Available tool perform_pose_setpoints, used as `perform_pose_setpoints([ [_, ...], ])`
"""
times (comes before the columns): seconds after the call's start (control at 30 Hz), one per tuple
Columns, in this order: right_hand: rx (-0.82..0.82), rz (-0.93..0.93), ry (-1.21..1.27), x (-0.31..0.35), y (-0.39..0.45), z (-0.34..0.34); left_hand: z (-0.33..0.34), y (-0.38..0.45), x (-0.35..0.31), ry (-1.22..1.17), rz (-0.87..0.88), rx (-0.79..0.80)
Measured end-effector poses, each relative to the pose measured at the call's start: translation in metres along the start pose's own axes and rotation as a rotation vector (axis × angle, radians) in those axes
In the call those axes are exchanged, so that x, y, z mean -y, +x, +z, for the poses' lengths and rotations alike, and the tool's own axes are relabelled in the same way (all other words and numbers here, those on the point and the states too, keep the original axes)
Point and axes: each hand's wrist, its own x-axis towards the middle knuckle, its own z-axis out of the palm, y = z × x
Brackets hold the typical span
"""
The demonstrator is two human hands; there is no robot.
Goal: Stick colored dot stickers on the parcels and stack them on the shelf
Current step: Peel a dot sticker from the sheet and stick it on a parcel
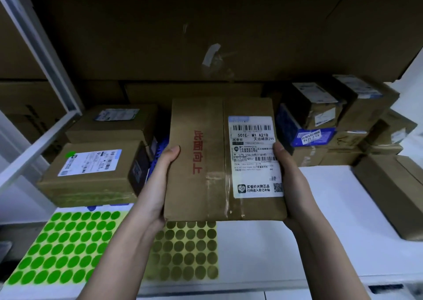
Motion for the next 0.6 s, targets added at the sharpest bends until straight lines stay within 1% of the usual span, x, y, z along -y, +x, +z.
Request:
perform_pose_setpoints([
  [0.13, -0.061, 0.085, -0.001, -0.014, 0.005, -0.024, 0.008, 0.012, 0.025, -0.050, -0.094, -0.020],
  [0.3, -0.128, 0.149, -0.014, -0.032, 0.002, -0.055, 0.014, 0.021, 0.064, -0.001, -0.258, -0.016],
  [0.43, -0.175, 0.207, -0.076, -0.040, -0.002, -0.085, 0.029, 0.019, 0.095, 0.030, -0.314, -0.021],
  [0.6, -0.176, 0.244, -0.189, -0.048, -0.008, -0.109, 0.039, 0.020, 0.127, 0.061, -0.376, -0.029],
])
